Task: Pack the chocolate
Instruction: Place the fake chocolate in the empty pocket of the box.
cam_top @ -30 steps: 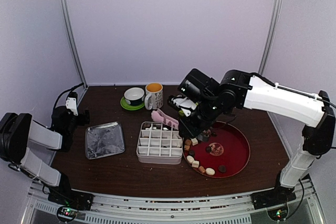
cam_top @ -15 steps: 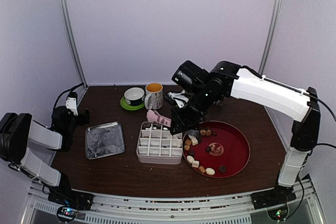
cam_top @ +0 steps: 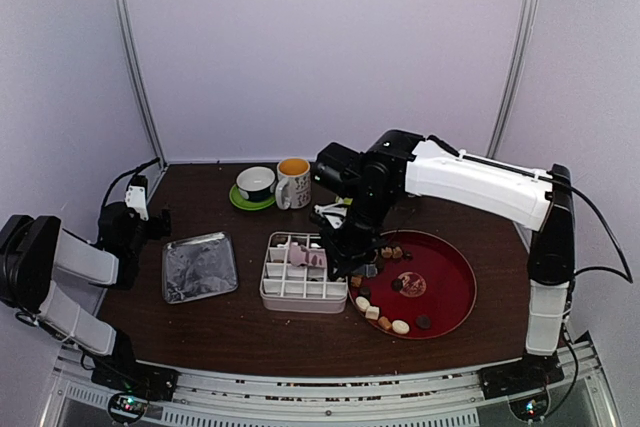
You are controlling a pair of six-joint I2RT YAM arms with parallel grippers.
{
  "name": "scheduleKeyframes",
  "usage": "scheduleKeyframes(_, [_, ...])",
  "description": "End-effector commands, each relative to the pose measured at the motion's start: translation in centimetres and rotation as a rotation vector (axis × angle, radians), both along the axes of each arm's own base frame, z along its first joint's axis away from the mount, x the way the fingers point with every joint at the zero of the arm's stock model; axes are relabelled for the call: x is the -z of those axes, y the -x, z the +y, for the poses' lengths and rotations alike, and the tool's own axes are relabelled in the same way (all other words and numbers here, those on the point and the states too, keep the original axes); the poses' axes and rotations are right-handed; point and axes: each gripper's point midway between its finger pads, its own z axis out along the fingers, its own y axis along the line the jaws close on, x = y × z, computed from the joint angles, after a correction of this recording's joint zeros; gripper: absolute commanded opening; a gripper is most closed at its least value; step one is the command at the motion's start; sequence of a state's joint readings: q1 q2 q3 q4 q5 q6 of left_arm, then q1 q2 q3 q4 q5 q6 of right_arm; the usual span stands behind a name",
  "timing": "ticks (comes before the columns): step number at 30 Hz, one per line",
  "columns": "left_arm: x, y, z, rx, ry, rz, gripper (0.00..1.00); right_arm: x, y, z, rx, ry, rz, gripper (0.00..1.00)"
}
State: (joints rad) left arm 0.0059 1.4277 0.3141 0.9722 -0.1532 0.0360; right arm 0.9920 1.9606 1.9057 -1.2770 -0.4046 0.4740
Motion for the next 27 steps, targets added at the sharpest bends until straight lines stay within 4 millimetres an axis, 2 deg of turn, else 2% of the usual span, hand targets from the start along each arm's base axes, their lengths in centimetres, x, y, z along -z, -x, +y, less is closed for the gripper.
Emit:
scheduleKeyframes(1, [-1.8,-0.3,0.1,0.002,-0.010,-0.066,0.98,0.1,-0.9,-0.1,0.008,0.026,-0.029,0.18])
scheduleKeyframes(6, [-1.8,-0.3,0.2,0.001,-0.009,-0.065,0.98,0.7,-1.0,-0.2,0.019,0.048,-0.024,0.21])
scheduleKeyframes(17, [-1.8,-0.3,0.1,0.002,-0.009,-0.065,0.98,0.5,-1.3,0.2,0.020,0.037,-0.029,0.34])
scheduleKeyframes(22, [-1.8,-0.3,0.1,0.002,-0.010,-0.065,0.98,0.6,-1.3,0.0,0.005,0.045,-0.025,0.31])
scheduleKeyframes(27, [-1.8,-0.3,0.2,0.002,-0.009,-0.066,0.98,-0.5,-2.5,-0.8,0.029,0.047,-0.073,0.31])
